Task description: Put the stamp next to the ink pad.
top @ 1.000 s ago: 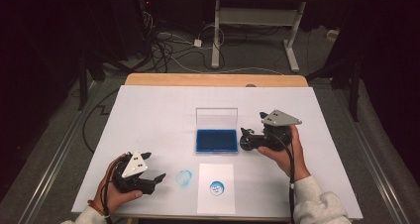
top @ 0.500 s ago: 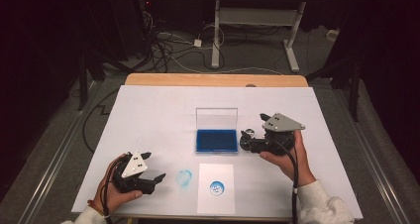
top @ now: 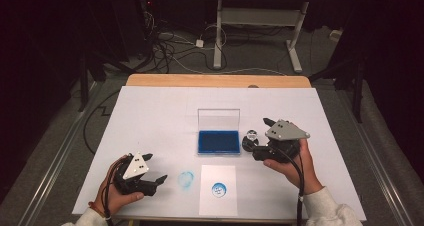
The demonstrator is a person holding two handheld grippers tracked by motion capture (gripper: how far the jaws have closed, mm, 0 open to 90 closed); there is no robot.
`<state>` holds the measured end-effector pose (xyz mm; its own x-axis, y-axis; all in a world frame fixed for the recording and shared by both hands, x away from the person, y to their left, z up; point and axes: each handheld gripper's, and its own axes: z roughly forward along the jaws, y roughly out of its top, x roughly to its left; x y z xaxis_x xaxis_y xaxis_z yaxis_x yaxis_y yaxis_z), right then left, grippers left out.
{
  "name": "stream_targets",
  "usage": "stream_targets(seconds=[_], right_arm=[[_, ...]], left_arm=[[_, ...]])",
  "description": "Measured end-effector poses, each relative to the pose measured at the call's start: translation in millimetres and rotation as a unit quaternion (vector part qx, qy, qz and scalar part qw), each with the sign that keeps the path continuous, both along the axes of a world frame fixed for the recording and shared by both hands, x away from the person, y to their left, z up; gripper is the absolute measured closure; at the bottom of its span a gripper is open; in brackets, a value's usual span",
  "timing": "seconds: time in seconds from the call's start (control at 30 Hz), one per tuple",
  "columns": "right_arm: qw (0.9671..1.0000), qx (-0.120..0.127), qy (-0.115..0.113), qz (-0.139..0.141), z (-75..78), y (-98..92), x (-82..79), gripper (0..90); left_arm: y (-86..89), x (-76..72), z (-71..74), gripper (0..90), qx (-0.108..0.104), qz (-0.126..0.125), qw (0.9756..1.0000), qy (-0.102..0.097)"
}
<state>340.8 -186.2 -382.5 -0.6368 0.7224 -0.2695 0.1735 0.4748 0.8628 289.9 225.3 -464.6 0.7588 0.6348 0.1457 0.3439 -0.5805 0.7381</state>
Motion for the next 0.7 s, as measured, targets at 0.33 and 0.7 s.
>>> stream_targets(seconds=[0.33, 0.7], right_arm=[[1.0000, -0.002, -0.008, 0.003, 1.6, -8.1, -11.7, 19.6], [0.9997, -0.013, -0.019, 0.001, -1.1, -19.5, -23.6, 19.5]], left_arm=[[-0.5, -0.1, -0.1, 16.5, 0.001, 0.000, 1.0000, 0.000], [-1.5, 0.2, -0.8, 16.5, 0.004, 0.000, 1.0000, 0.001]])
